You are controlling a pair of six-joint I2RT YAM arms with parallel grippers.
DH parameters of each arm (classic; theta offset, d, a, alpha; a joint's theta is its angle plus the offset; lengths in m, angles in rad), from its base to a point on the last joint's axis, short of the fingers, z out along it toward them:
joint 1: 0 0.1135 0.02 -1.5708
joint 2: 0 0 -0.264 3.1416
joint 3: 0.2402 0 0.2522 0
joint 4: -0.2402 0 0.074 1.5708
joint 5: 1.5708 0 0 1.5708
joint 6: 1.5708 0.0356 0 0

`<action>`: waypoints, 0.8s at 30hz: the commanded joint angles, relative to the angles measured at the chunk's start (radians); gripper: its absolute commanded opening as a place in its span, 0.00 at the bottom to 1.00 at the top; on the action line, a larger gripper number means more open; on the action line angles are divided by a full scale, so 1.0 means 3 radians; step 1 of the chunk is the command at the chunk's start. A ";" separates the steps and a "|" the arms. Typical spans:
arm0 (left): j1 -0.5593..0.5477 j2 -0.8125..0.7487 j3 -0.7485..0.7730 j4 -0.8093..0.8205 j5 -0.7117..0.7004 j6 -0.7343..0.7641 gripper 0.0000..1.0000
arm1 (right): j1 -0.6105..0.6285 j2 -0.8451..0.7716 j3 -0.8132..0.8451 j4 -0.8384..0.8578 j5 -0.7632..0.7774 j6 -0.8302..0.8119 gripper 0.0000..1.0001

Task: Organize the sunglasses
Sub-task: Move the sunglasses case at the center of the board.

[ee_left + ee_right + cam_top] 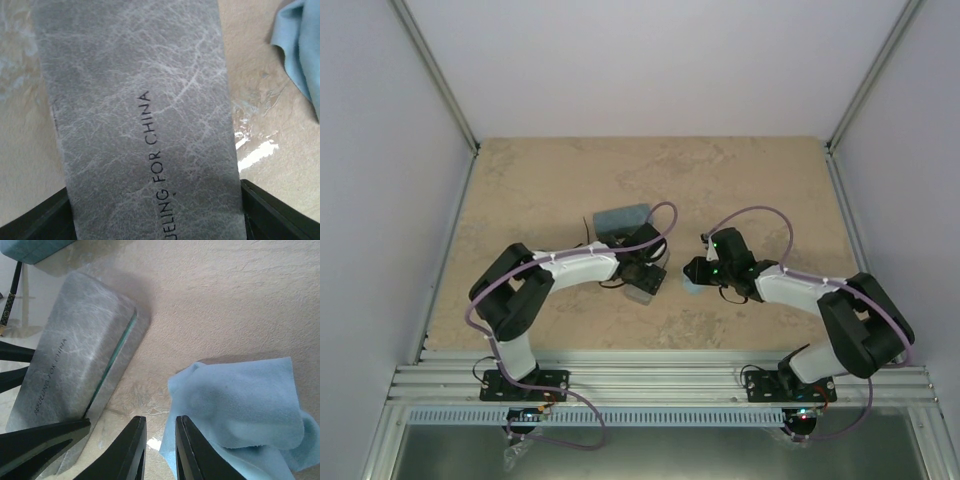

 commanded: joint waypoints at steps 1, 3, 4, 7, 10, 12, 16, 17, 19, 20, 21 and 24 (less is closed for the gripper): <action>-0.0011 0.0124 0.0137 -0.0121 -0.0029 0.0319 0.71 | -0.0031 -0.0087 -0.0055 -0.0009 0.0062 0.0007 0.18; -0.0011 0.0153 0.0168 -0.0106 -0.0049 0.0404 0.67 | -0.0038 -0.0114 -0.0054 -0.0024 0.0062 0.0007 0.18; -0.0011 0.0165 0.0205 -0.0104 -0.0045 0.0456 0.66 | -0.0046 -0.0133 -0.0057 -0.0036 0.0071 0.0007 0.18; -0.0011 0.0236 0.0370 -0.0066 -0.0056 0.0627 0.66 | -0.0059 -0.0253 -0.0076 -0.0078 0.0179 0.0054 0.17; -0.0011 0.0394 0.0650 -0.0013 -0.0110 0.0815 0.66 | -0.0070 -0.0424 -0.0099 -0.0199 0.0391 0.0100 0.17; -0.0011 0.0539 0.0875 0.0032 -0.0130 0.0924 0.66 | -0.0074 -0.0554 -0.0100 -0.0274 0.0519 0.0130 0.17; 0.0073 0.0943 0.1475 0.0007 -0.0171 0.1118 0.67 | -0.0080 -0.0818 -0.0100 -0.0439 0.0719 0.0171 0.18; 0.0117 0.1051 0.1640 -0.0015 -0.0153 0.1098 0.67 | -0.0085 -0.0882 -0.0105 -0.0478 0.0759 0.0181 0.18; 0.0202 0.1262 0.1964 -0.0065 -0.0107 0.1025 0.66 | -0.0085 -0.0990 -0.0118 -0.0553 0.0883 0.0215 0.18; 0.0242 0.1369 0.2135 -0.0104 -0.0094 0.0972 0.66 | -0.0090 -0.1042 -0.0129 -0.0588 0.0931 0.0234 0.18; 0.0275 0.1458 0.2296 -0.0139 -0.0073 0.0843 0.66 | -0.0090 -0.1089 -0.0138 -0.0620 0.0984 0.0255 0.18; 0.0346 0.1726 0.2748 -0.0323 -0.0008 0.0626 0.67 | -0.0094 -0.1231 -0.0156 -0.0735 0.1133 0.0337 0.18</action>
